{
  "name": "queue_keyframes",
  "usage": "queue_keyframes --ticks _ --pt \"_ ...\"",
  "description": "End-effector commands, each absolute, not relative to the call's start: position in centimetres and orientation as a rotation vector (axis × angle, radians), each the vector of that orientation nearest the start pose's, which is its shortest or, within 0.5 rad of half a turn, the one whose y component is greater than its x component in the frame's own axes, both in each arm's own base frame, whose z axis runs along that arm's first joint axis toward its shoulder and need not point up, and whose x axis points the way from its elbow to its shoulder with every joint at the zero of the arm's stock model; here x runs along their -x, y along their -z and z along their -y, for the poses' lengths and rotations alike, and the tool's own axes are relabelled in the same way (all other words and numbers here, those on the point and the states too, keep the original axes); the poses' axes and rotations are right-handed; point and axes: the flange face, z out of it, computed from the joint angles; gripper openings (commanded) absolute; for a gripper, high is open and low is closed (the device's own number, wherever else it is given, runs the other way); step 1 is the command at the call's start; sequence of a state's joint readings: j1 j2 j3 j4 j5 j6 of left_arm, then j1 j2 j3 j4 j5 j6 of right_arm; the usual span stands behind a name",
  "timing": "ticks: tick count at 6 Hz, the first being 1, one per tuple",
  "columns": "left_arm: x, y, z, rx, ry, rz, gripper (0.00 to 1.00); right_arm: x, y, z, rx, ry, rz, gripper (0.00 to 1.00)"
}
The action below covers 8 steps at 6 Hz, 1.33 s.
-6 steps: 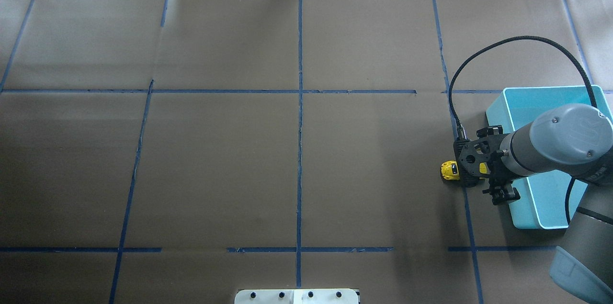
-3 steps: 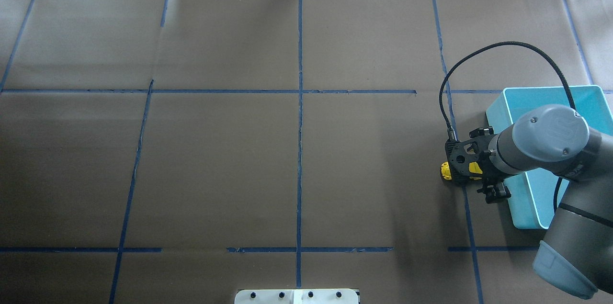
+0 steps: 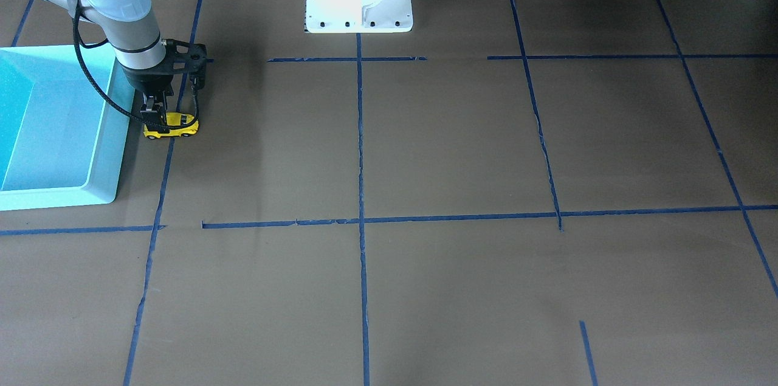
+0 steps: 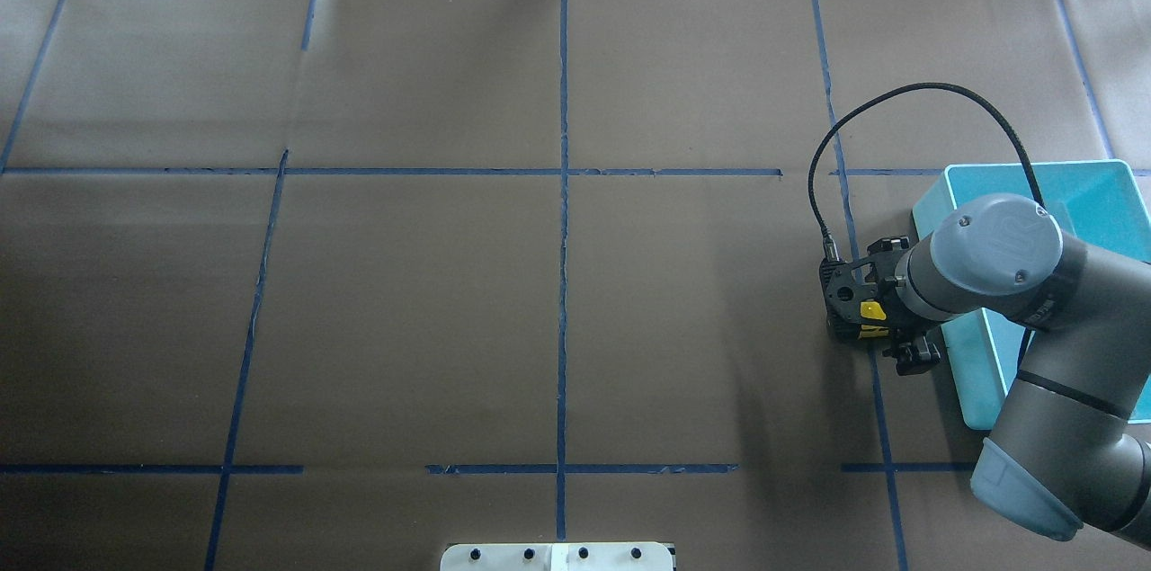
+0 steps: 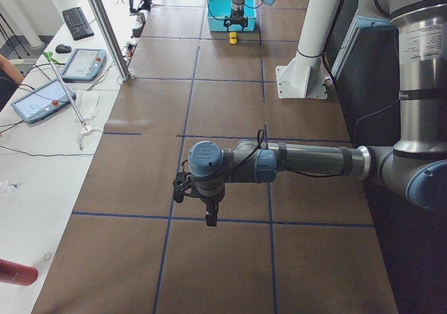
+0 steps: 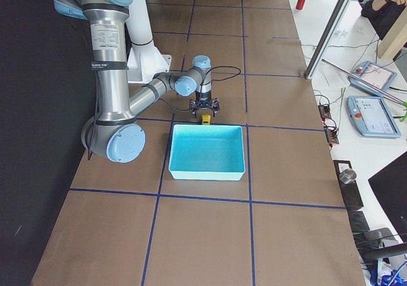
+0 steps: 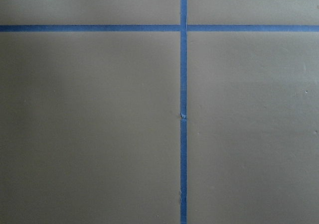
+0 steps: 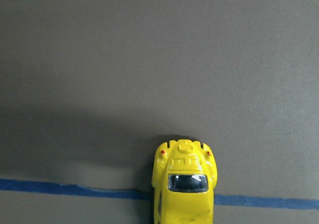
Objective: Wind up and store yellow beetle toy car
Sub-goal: 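Close the right gripper on the yellow car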
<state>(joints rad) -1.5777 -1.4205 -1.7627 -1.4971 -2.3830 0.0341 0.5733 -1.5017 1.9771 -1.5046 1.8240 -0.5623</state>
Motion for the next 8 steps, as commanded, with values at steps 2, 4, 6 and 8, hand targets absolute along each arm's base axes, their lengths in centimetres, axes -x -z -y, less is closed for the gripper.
queue_keyframes --ticks 2,4,6,8 --pt "6.4 -63.5 42.7 0.004 -0.017 -0.812 1.00 38.1 -45.0 36.7 -0.507 1.616 0.395 1.00" --pt "6.4 -64.0 42.7 0.013 -0.014 -0.804 1.00 38.8 -46.1 36.4 -0.483 1.627 0.394 1.00" --pt "6.4 -64.3 42.6 0.017 -0.013 -0.804 1.00 39.1 -46.2 36.2 -0.480 1.630 0.397 0.88" --pt "6.4 -64.3 42.7 0.017 -0.013 -0.804 1.00 39.1 -45.2 36.7 -0.500 1.622 0.405 0.42"
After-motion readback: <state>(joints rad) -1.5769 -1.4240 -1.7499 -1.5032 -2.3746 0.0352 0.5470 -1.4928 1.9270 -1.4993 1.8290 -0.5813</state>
